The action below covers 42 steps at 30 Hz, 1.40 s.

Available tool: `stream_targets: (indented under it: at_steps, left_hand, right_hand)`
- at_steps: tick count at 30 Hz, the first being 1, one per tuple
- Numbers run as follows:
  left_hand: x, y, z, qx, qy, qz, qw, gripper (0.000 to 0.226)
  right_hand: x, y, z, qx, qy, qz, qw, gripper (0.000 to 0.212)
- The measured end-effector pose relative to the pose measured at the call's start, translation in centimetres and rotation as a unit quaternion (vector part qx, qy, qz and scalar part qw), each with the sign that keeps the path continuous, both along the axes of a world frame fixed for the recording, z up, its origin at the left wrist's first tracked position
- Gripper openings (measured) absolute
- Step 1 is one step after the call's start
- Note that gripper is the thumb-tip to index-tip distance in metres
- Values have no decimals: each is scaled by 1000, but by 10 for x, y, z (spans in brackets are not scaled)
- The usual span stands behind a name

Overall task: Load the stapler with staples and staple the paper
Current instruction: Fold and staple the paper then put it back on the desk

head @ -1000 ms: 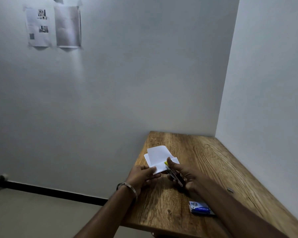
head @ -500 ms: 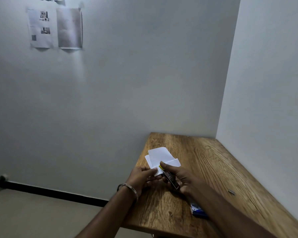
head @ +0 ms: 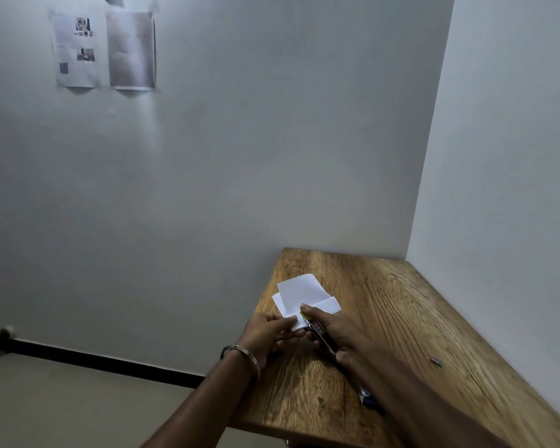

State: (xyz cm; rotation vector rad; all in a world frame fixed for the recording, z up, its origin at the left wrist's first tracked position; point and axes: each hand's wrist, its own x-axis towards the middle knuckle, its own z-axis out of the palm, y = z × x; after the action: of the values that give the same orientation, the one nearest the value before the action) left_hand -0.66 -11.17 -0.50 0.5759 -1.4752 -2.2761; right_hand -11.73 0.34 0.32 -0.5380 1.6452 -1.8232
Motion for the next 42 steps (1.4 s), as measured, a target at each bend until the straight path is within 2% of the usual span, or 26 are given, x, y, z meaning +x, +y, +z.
stream_targets:
  at_steps: [10,18,24,31,42]
  left_hand:
    - [0,-1,1,0,-6,-2,1000,22]
    - [-2,-2,-1,6,-2,9,1000,17]
    - [-4,-3,-4,2,-3,19,1000,14]
    - [-2,-2,-2,7,-1,24,1000,19]
    - [-5,-3,-5,-9,-10,40,999,20]
  right_hand:
    - [0,-10,-4,-10,-20,-49,999,32]
    - [-5,-6,0,21,-47,0,999,31]
    - [-11,-1,1,29,-90,30,995,47]
    - [-17,3,3,47,-98,52,993,59]
    - [-70,76,22,108,1,40,993,54]
